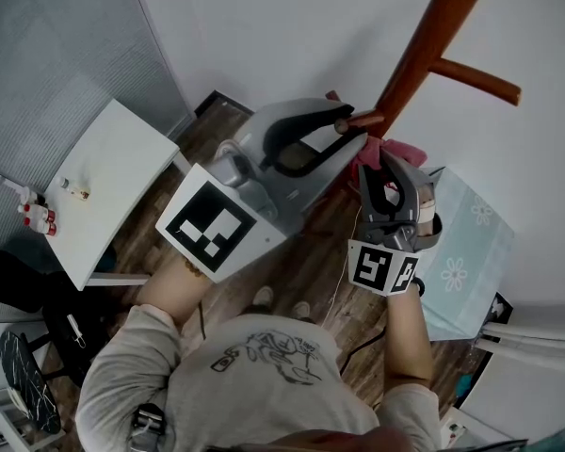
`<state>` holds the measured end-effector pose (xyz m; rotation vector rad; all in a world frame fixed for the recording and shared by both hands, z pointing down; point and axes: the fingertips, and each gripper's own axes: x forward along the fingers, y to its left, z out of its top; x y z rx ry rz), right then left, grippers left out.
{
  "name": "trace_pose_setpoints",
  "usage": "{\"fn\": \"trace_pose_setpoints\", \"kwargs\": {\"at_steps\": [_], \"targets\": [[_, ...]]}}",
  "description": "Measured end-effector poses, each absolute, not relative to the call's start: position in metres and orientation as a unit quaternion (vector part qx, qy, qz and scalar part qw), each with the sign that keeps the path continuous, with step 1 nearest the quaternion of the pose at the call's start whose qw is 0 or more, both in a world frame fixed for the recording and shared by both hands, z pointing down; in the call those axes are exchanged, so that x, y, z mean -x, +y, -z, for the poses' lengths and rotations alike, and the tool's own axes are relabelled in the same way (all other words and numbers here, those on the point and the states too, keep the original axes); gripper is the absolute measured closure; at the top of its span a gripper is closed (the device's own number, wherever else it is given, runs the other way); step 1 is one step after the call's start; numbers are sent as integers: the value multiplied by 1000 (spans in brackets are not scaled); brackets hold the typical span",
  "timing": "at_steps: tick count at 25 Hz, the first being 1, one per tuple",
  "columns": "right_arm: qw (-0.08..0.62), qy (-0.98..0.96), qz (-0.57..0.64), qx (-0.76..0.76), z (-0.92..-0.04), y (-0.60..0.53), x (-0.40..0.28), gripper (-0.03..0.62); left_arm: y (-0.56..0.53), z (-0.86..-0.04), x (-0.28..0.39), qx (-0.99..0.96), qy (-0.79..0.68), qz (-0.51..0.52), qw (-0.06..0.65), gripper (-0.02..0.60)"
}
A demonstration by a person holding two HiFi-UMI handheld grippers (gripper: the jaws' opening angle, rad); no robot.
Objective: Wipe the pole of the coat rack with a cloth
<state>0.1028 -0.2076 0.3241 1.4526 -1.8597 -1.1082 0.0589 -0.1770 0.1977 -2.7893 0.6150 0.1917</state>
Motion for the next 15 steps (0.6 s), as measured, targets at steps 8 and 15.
{"fn": "trace_pose_setpoints", "kwargs": {"at_steps": [8, 15], "targets": [[291, -700, 391, -521, -371, -209, -98, 489, -177, -199, -59, 965, 210, -64, 140, 499], [333, -724, 347, -495, -435, -212, -97, 488, -177, -199, -58, 965, 212, -65, 144, 499]]}}
